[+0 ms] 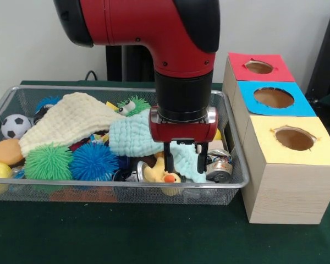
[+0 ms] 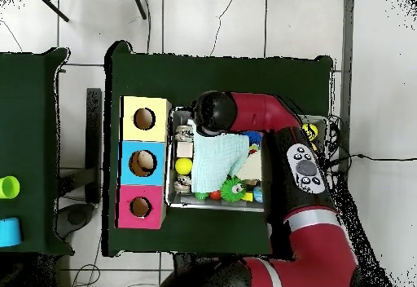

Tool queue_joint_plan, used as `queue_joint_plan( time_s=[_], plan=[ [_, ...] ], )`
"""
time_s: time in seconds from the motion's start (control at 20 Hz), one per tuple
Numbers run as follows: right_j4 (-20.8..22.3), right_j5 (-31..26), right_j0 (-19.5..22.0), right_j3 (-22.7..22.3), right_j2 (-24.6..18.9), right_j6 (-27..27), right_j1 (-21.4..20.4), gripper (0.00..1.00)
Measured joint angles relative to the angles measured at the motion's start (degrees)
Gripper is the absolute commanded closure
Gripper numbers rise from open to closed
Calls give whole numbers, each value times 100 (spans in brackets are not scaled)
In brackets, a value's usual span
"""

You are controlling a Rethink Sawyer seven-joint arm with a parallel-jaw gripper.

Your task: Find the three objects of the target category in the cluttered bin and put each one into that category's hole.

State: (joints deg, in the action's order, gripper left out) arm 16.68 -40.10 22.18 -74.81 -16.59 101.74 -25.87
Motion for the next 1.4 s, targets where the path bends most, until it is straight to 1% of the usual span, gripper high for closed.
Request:
queue_joint_plan(
  time_s=[0.35,0.55,0.8,1.1,1.4],
  plan=[
    [33,0,299,-44,-85,0,-28,0],
    [152,0,570,-209,-154,0,-97,0],
    [331,0,726,-359,-167,0,-151,0],
    [575,0,753,-672,-197,0,-285,0],
    [698,24,752,-956,-321,0,-387,0]
  ],
)
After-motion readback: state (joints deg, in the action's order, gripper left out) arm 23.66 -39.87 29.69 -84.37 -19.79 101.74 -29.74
